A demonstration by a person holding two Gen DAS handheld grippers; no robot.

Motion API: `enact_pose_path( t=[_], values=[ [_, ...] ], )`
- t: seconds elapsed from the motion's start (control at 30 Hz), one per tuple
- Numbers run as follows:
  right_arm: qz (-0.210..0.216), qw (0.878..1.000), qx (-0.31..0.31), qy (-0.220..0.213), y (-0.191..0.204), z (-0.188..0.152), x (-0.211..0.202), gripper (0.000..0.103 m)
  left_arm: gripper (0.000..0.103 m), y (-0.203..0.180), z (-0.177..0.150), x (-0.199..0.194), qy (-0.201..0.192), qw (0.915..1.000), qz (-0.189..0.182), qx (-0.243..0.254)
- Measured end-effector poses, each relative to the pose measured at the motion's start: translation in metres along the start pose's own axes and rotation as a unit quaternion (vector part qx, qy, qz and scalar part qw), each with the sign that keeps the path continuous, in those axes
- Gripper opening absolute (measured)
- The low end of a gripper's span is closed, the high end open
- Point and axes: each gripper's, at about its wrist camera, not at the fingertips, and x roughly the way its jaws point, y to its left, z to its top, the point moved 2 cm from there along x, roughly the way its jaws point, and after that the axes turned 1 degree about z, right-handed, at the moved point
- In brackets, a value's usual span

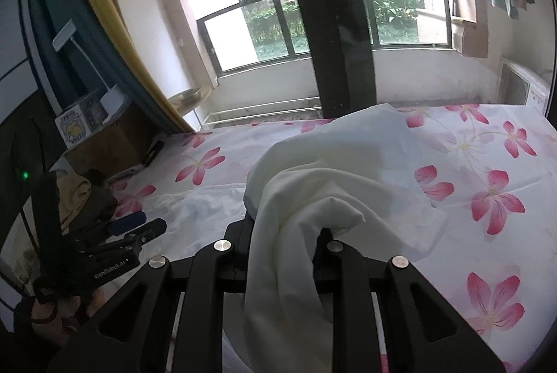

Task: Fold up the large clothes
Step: 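Lift the gathered white fabric with the right gripper and carry it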

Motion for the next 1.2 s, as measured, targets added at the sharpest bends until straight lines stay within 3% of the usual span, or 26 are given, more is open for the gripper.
enact_pose_path(
  t=[0.77, 1.2],
  values=[
    [-0.010, 0.996, -0.067, 0.055, 0.070, -0.014, 0.051, 0.021, 0.051, 0.072, -0.010, -0.017, -0.005, 0.9990, 0.026, -0.035],
    [0.037, 0.987, -0.117, 0.101, 0.123, -0.032, 0.078, 0.023, 0.051, 0.102, -0.021, -0.027, -0.006, 0.9977, 0.033, -0.059]
  ],
)
